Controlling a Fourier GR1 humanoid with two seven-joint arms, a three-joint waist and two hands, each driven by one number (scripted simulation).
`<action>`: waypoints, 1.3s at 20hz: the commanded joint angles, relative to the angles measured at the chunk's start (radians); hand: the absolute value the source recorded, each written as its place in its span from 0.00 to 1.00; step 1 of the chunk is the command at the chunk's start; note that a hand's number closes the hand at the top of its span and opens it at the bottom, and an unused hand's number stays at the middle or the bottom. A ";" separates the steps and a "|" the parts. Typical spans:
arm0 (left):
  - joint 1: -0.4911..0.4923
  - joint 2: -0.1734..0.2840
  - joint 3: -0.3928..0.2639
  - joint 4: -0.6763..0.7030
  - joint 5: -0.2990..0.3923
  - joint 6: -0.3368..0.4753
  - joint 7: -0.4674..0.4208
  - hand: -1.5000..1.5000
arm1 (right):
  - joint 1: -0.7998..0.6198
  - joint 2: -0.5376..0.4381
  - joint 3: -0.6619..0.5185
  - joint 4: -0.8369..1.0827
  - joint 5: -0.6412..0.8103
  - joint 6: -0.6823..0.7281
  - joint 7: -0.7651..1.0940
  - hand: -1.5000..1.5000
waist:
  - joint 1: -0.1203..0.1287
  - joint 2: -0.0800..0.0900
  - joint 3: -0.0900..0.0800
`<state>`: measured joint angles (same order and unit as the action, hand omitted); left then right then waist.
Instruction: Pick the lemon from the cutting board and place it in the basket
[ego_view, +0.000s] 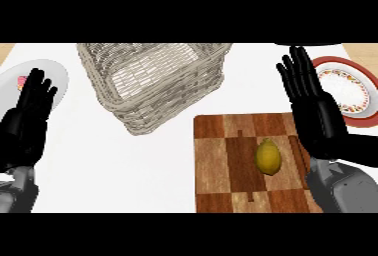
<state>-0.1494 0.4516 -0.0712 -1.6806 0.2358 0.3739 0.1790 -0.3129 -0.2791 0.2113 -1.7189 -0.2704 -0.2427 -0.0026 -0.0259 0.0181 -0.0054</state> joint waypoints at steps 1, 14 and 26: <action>-0.053 -0.030 -0.011 0.131 -0.047 -0.073 -0.095 0.50 | 0.014 0.017 0.000 -0.008 0.022 0.010 0.039 1.00 | 0.020 -0.017 0.005; -0.057 0.069 -0.105 0.104 -0.124 -0.223 -0.160 0.50 | -0.232 0.277 0.322 0.254 0.243 -0.529 0.130 0.00 | 0.035 -0.021 0.002; -0.047 0.084 -0.085 0.120 -0.138 -0.207 -0.155 0.50 | -0.521 -0.218 0.458 0.406 0.495 -0.025 0.772 0.00 | 0.000 -0.052 -0.010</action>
<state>-0.1916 0.5364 -0.1537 -1.5574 0.1046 0.1642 0.0215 -0.7420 -0.3939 0.5992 -1.3301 0.2020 -0.4819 0.6026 -0.0293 -0.0294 -0.0137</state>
